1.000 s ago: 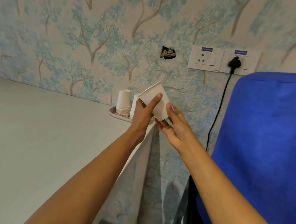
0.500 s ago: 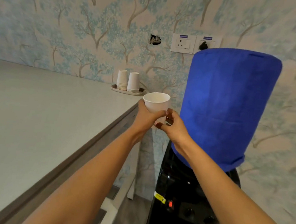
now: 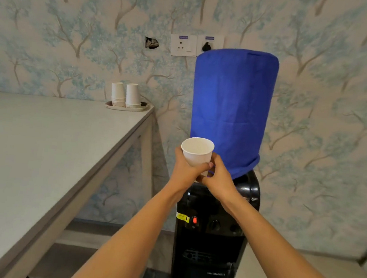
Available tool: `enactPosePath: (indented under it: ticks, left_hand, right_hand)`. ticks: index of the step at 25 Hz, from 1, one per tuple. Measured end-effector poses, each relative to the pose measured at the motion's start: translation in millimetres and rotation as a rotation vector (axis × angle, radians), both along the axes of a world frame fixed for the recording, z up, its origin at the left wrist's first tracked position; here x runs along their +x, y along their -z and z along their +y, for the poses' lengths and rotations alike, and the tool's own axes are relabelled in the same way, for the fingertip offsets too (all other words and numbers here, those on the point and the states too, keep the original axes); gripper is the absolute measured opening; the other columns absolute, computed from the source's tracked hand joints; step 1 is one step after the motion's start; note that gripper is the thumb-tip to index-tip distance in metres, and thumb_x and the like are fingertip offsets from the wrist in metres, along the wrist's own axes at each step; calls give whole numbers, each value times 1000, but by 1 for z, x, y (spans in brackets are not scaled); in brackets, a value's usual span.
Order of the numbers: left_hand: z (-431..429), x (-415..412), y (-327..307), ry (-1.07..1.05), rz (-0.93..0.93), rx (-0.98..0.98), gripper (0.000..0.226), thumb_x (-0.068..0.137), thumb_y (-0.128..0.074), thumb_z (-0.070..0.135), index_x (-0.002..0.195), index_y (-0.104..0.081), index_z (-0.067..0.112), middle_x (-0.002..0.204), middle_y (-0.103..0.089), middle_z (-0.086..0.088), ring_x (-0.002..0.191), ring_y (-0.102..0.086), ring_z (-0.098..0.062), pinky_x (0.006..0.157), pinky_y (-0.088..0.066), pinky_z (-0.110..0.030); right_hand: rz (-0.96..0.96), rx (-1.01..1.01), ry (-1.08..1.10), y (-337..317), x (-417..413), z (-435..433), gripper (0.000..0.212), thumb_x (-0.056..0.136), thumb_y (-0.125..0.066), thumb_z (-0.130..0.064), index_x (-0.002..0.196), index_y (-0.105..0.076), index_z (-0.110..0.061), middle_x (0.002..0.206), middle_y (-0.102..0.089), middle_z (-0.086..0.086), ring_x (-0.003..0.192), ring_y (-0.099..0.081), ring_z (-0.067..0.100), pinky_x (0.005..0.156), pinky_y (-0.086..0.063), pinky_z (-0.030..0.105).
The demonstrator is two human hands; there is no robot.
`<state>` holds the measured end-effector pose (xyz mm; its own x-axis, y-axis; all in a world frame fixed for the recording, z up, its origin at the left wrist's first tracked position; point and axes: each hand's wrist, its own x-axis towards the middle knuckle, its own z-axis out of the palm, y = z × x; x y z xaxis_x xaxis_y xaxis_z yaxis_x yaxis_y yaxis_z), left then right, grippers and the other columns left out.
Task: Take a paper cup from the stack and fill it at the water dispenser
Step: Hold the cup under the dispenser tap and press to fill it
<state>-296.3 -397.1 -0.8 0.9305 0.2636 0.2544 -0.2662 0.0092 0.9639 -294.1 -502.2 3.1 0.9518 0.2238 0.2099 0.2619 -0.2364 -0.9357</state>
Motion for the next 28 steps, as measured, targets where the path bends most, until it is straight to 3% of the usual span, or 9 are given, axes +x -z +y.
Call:
enactPosePath:
  ticks: [4,9,14,19,22,25,28]
  left_hand:
    - [-19,-20,36,89,41,21,77,64,-80,6,126,-37,20,113,-56,4,98,-56,-2,62,-50,-11]
    - [-40,-30,78,151,130,31,80,62,-82,12,128,-38,25,109,-57,11,102,-55,-6,74,-51,-22]
    - [-58,-22,127,176,234,53,78,63,-81,13,126,-38,30,108,-54,16,101,-53,-2,65,-46,-11]
    - [-80,-11,193,159,360,53,81,63,-83,16,128,-36,31,112,-51,16,105,-49,-5,74,-41,-12]
    - [-92,-12,241,153,434,89,83,61,-83,14,128,-37,29,110,-51,18,104,-49,-5,72,-44,-9]
    - [-100,-15,283,143,504,109,81,59,-83,10,125,-41,29,107,-52,18,107,-50,-10,85,-52,-25]
    - [-101,-13,317,124,565,118,82,58,-85,11,127,-42,27,109,-54,14,110,-51,-14,94,-50,-43]
  right_hand:
    - [37,9,72,29,-30,-21,73,74,-71,-3,134,-36,-24,130,-52,0,115,-52,18,85,-52,29]
    - [66,-54,123,67,-43,-46,75,73,-72,-4,135,-36,-24,129,-52,2,109,-51,12,64,-48,10]
    - [148,-92,123,113,-32,-71,75,73,-70,3,136,-35,-21,134,-50,5,117,-49,15,84,-44,17]
    - [216,-154,55,169,-12,-101,66,80,-60,9,135,-37,-19,134,-47,6,120,-48,18,97,-45,31]
    - [285,-188,57,210,-10,-115,63,80,-48,18,132,-40,-15,136,-45,9,119,-47,17,93,-43,25]
    - [330,-203,75,245,-14,-125,61,79,-42,20,131,-43,-12,135,-45,11,112,-48,15,85,-43,21]
    - [322,-230,92,267,-12,-130,58,81,-41,17,130,-44,-14,133,-46,8,112,-48,13,92,-45,25]
